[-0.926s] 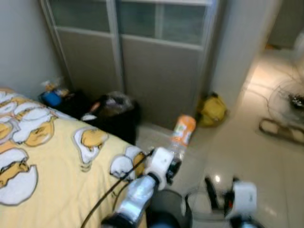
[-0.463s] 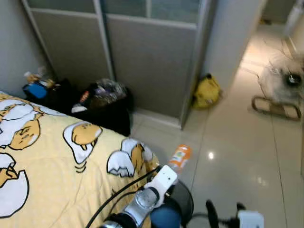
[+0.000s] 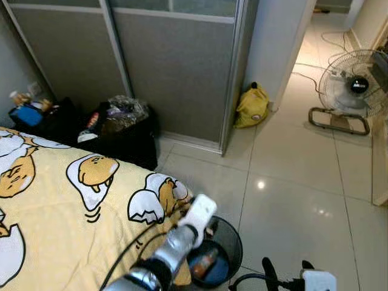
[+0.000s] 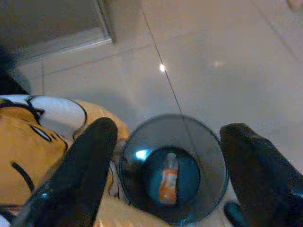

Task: Clean up the room

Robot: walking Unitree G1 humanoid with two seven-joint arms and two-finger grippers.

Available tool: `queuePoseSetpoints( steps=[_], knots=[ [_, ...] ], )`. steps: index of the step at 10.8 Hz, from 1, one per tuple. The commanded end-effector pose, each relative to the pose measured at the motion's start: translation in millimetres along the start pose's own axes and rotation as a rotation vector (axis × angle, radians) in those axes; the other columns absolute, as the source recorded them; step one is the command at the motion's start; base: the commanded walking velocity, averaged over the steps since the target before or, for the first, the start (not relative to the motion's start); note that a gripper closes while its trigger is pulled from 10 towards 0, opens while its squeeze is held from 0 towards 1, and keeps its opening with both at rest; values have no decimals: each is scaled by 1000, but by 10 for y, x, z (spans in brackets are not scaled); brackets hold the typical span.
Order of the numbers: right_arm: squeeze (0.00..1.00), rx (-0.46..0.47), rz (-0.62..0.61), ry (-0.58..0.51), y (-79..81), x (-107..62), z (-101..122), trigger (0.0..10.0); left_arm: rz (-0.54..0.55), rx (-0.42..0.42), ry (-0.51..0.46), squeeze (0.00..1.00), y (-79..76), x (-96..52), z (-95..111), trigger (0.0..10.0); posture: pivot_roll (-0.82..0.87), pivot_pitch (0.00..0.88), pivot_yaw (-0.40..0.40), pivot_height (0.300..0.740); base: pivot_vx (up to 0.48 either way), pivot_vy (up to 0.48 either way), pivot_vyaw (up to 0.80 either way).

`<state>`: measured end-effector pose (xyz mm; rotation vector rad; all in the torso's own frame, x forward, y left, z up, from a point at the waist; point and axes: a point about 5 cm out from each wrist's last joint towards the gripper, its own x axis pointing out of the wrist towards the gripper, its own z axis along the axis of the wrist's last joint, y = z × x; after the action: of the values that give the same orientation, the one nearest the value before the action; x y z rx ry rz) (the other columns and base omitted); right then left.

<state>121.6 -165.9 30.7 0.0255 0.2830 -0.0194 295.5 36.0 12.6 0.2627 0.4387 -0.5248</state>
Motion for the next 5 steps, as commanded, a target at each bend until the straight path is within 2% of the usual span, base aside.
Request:
queuePoseSetpoints(
  steps=[1, 2, 3, 4, 5],
  knots=[
    [0, -5, 2, -10, -14, 39, 41, 10000, -48, -16, -117, 0, -184, 79, 341, 10000, -268, 117, 50, 740, 0, 0, 0],
    [0, -4, 10, -29, -11, 127, 82, 10000, -37, -9, -155, 0, -81, 55, 339, 10000, -243, 95, 50, 740, 0, 0, 0],
    [0, -7, 38, -67, 7, 337, 158, 10000, -36, -84, -303, 0, 197, -97, 306, 10000, -164, 33, 44, 740, 0, 0, 0],
    [0, -4, 44, -91, -30, 564, 214, 10000, -9, -86, -520, 0, 352, -410, 496, 10000, -49, 0, 27, 740, 0, 0, 0],
    [0, -5, 41, -113, -43, 684, 272, 10000, 22, -70, -605, 0, 411, -661, 546, 10000, -5, 0, 16, 740, 0, 0, 0]
  ],
)
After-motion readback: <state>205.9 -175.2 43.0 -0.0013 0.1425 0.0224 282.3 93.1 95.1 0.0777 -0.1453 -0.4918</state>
